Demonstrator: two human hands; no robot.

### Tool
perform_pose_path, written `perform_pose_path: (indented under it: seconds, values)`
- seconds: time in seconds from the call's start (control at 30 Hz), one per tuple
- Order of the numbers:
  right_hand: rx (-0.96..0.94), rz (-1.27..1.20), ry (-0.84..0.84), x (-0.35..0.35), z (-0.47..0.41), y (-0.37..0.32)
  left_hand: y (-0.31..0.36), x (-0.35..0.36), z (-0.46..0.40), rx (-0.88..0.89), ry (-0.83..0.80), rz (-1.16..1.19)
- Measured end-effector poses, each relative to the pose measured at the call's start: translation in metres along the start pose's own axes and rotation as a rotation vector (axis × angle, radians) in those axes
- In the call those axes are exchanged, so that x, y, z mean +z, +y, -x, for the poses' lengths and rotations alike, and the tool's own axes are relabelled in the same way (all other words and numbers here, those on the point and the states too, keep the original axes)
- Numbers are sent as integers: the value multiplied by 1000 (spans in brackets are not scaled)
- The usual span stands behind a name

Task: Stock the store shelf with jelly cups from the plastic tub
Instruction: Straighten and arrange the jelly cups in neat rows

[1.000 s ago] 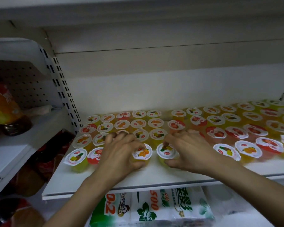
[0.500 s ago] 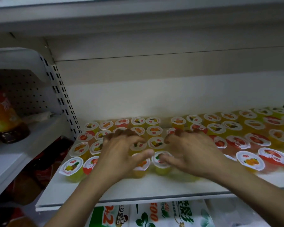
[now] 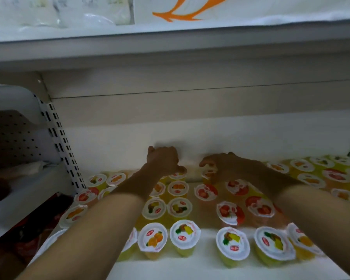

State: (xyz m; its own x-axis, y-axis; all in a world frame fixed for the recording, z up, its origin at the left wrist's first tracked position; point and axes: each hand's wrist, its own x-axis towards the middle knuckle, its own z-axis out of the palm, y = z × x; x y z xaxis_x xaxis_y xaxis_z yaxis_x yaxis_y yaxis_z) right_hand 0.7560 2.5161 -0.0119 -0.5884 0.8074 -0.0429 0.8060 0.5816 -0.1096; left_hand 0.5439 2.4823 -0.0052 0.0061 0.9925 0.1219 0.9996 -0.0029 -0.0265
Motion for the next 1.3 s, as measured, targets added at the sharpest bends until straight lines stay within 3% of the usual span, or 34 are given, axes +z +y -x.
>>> perform_pose_path:
  seconds: [0.1,0.23,0.43,0.57,0.73,0.87,0.97,1.1,1.3]
  values:
    - [-20,-33,-29,3,-13,3,2,5,-5,-12,-4,-16]
    - [-39,-36,53,9,-23,4,2,7,-9,5,8,-67]
    - [-35,-81,236,23,-30,-8,3,12,-3,1,66,52]
    - [12,-98,249,27,-33,-17,1,19,1,-38,103,149]
    - [31,-14,284,28,-29,-22,1,16,6,-33,102,101]
    - [70,25,240,14,-14,-23,-1,6,19,-2,201,142]
    - [-17,-91,245,-4,10,-20,-5,0,41,78,272,216]
    - [-122,-162,-2,-11,48,-23,-11,4,65,120,193,233]
    - [-51,-56,-15,25,22,-23,-7,10,72,121,121,193]
